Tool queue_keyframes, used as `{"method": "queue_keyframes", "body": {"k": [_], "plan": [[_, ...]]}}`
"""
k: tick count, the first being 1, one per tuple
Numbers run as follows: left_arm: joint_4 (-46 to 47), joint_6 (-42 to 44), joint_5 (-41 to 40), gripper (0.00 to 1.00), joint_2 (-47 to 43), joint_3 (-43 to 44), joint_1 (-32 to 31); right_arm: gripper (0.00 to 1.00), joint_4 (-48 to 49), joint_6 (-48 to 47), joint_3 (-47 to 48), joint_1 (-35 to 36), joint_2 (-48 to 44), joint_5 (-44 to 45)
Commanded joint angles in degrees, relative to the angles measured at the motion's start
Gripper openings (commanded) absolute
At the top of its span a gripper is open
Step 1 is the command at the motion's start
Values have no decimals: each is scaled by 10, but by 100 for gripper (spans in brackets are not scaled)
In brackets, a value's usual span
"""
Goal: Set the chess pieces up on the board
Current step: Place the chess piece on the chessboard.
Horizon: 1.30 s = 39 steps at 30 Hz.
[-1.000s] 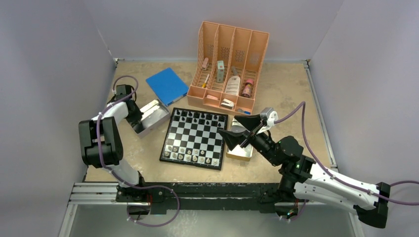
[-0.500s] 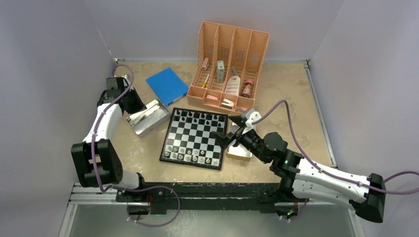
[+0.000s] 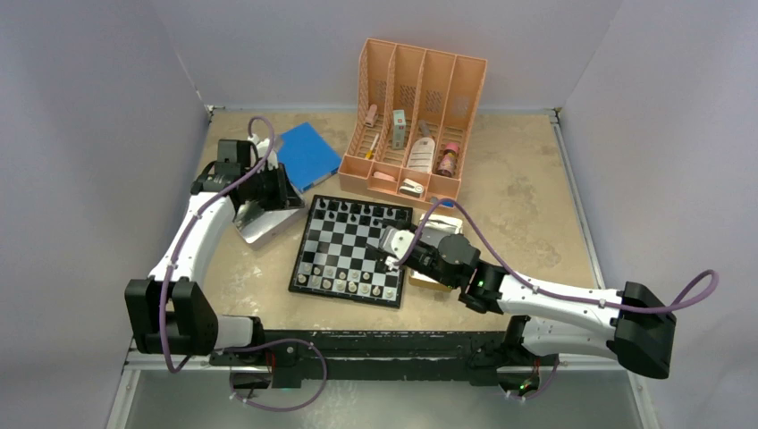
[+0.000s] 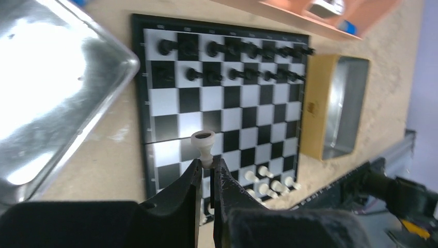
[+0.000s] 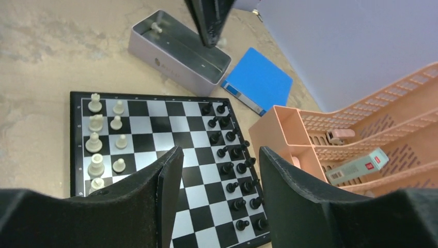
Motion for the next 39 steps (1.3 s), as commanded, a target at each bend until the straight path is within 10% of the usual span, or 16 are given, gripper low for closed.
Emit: {"method": "queue_keyframes", "body": {"k": [1, 8, 27, 39], "plan": [[-18, 18, 102, 0, -43, 26, -27, 56, 64, -100, 30, 1, 22, -50], [-26, 11, 155, 0, -71, 7, -101, 44, 57, -165, 29, -6, 42, -84], [-71, 46, 251, 0, -65, -6, -224, 60, -11, -324, 72, -9, 96, -112], [-52, 36, 277, 0, -44, -4, -235, 43, -51, -352, 71, -9, 102, -173]]}}
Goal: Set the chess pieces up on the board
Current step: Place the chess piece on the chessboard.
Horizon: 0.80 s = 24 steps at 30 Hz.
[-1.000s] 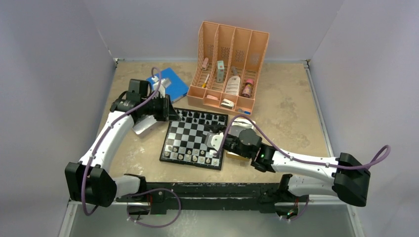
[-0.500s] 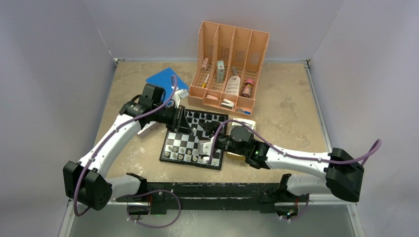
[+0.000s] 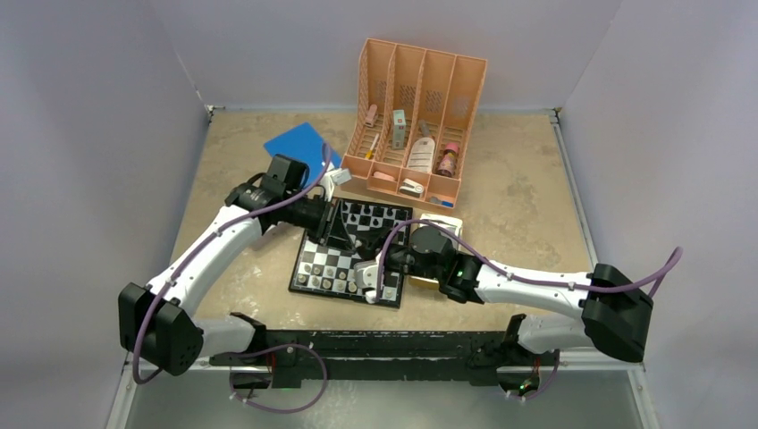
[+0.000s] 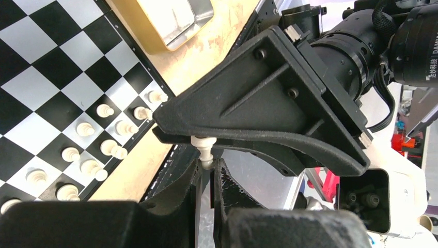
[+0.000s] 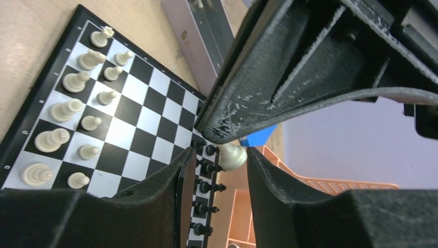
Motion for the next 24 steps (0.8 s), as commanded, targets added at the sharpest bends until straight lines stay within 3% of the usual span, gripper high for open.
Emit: {"method": "queue_keyframes", "body": {"k": [1, 11, 15, 24], "plan": [[19, 7, 30, 0, 11, 6, -3, 41, -3, -25, 13, -1, -16, -40], [24, 0, 37, 0, 28, 14, -5, 41, 27, -24, -11, -1, -25, -43], [33, -10, 27, 0, 19, 15, -4, 27, 12, -19, -9, -1, -24, -47], [104, -61, -93, 0, -34, 41, -5, 16, 55, 97, -8, -1, -2, -54]]}}
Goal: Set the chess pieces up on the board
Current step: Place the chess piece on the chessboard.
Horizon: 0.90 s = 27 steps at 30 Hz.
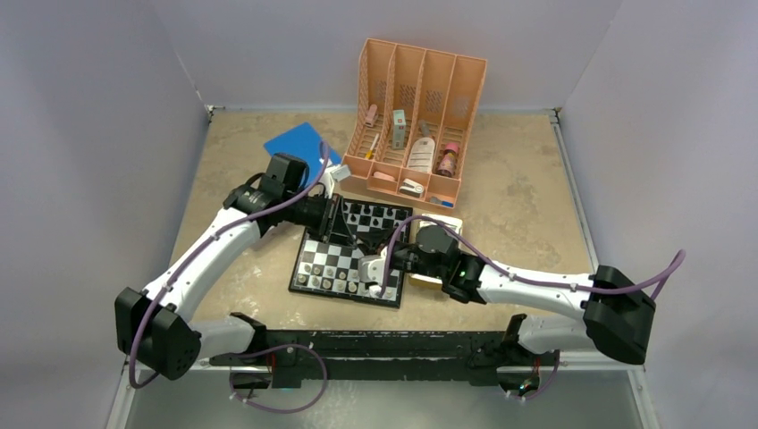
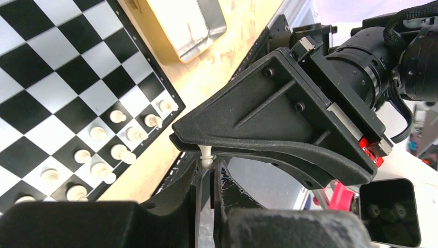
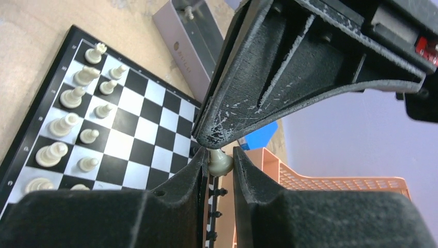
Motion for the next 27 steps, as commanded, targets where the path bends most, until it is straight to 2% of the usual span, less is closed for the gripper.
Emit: {"method": "queue_keyframes", "body": {"k": [1, 6, 20, 24, 27], "plan": [[81, -23, -71, 0, -39, 44, 1, 15, 44, 81, 3, 4, 9, -27], [85, -17, -115, 0, -51, 55, 1, 13, 103, 149, -8, 4, 9, -15], [121, 0, -160, 0, -65, 49, -1, 12, 141, 245, -9, 4, 21, -14], [114, 9, -165, 0, -61, 57, -2, 15, 139, 253, -16, 5, 10, 0], [106, 13, -148, 0, -55, 68, -2, 26, 142, 246, -22, 4, 1, 5]]}}
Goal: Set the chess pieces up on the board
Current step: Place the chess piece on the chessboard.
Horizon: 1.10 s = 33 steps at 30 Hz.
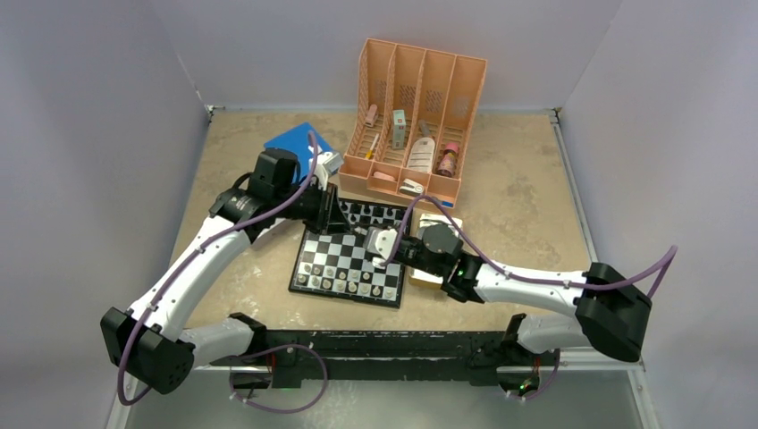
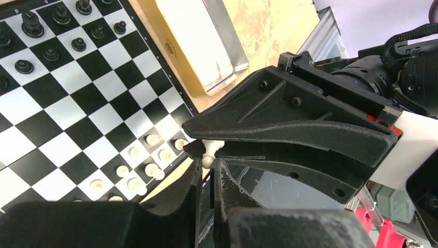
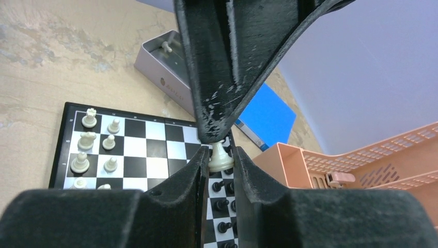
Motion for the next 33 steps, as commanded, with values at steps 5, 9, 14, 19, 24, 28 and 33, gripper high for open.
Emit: {"method": "queue_keyframes", "body": {"k": [5, 9, 14, 19, 24, 28, 33], "plan": [[26, 39, -11, 0, 28, 78, 5, 55, 13, 49, -30, 14, -62, -36], [-35, 45, -20, 0, 47, 110, 5, 64, -5, 70, -52, 14, -118, -13], [-31, 39, -31, 0, 49, 106, -8, 85, -33, 98, -76, 15, -214, 47], [20, 19, -80, 0, 42, 67, -40, 99, -99, 161, -54, 14, -293, 112], [112, -27, -130, 0, 21, -2, -91, 99, -168, 225, -12, 15, -351, 188], [195, -55, -172, 0, 15, -65, -141, 99, -178, 260, 3, 14, -403, 239], [280, -72, -239, 0, 12, -139, -200, 99, -223, 271, 31, 15, -456, 276]]}}
